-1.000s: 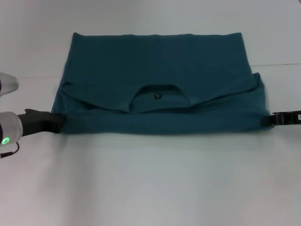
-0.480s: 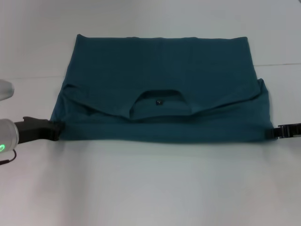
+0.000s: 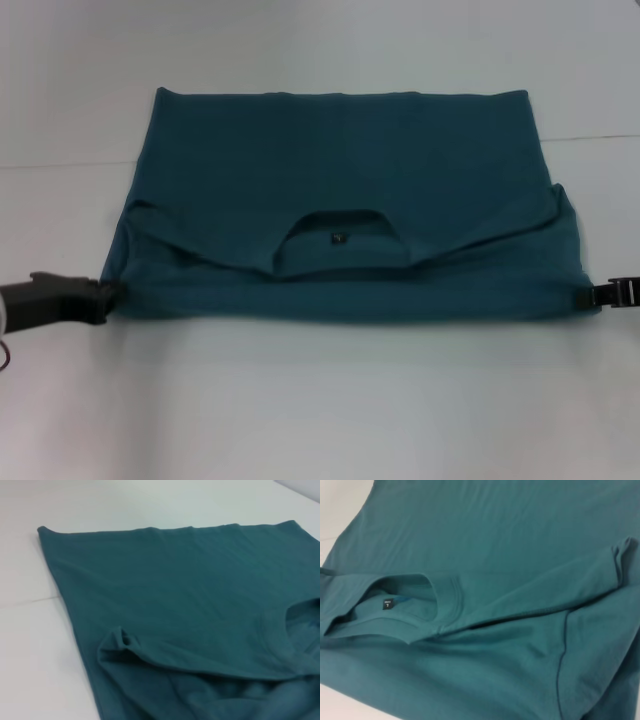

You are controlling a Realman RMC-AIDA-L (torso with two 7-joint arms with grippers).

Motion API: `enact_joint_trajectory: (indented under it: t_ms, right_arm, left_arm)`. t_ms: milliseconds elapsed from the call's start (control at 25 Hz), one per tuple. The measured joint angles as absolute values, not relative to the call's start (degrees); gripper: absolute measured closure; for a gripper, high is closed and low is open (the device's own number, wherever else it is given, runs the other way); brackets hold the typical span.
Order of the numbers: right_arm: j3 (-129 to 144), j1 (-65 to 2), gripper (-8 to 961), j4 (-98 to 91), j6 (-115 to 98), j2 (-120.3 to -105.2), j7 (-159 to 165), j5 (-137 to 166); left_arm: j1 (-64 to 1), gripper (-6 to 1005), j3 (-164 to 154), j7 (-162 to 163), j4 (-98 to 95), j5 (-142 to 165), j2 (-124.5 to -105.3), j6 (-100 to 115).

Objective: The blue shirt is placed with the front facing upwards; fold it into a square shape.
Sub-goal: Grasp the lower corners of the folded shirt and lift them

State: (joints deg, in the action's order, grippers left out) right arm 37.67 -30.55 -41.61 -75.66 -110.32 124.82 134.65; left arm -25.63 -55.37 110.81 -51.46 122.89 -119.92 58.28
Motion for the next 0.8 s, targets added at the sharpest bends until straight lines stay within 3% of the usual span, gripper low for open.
enact_joint_trajectory:
  t_ms: [800]
  right_arm:
    - [34.61,-25.29,901,-43.29,-82.54,-110.65,124.12,134.89]
  left_arm:
    - [-16.97,957,-53.87,114.34,-62.67,125.89,-123.88,71.64]
